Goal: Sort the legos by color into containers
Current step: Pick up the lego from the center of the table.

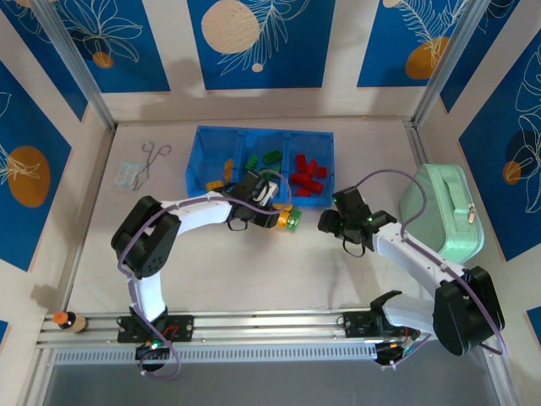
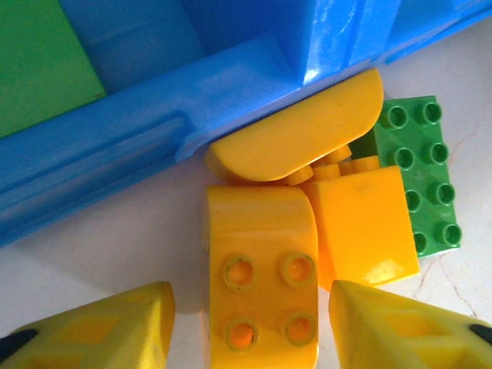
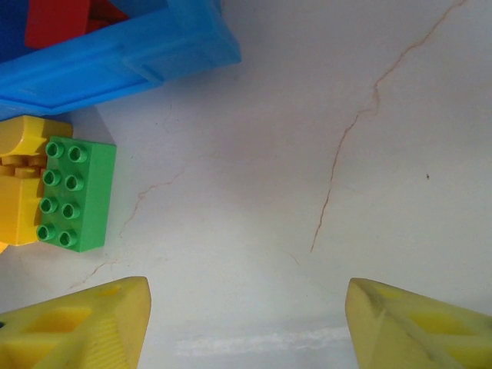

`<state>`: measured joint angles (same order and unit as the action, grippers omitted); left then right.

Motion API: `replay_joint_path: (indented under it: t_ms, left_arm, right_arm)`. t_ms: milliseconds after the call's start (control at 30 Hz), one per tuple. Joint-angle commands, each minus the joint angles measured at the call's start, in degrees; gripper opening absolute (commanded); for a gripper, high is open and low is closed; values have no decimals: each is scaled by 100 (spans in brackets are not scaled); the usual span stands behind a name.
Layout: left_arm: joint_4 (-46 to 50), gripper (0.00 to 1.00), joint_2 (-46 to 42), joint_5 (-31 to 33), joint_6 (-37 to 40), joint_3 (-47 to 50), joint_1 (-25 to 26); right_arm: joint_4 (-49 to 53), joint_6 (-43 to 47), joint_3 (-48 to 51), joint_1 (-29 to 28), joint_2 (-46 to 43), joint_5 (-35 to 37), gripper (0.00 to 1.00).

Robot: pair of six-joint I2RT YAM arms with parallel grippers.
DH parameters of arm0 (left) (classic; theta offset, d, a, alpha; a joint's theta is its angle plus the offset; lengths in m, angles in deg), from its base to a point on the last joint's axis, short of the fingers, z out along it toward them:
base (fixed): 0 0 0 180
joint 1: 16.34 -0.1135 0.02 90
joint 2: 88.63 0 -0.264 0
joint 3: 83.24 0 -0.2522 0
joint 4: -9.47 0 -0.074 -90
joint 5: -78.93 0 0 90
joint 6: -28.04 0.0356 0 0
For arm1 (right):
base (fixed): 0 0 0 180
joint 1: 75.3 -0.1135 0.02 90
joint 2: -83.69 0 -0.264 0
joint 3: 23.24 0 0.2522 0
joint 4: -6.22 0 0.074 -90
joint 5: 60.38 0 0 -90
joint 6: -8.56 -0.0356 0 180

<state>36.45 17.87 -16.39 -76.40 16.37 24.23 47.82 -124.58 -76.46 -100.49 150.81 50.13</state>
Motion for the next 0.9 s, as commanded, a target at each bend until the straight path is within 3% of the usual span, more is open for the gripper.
replay_joint_path:
  t_ms: [0,233,433,667,867]
  left_arm:
    - [194,52,148,154,123,-179,97]
    - [228,47,186,237,169,-130,178]
    - [352,33,-28,592,115,4,196]
    - [405,28,-975,765,-84,630,53]
    - [601,27,-1988,809,-154,1011,-489]
  right_arm:
    - [46,-90,114,32,-115,-120,68]
    - [24,-103,159,47,-137,-145,68]
    - [25,-134,189,49,-197,-151,68]
    - [27,-169,311,51,-295,-124,68]
    - [-75,-186,350,41,-257,-227,68]
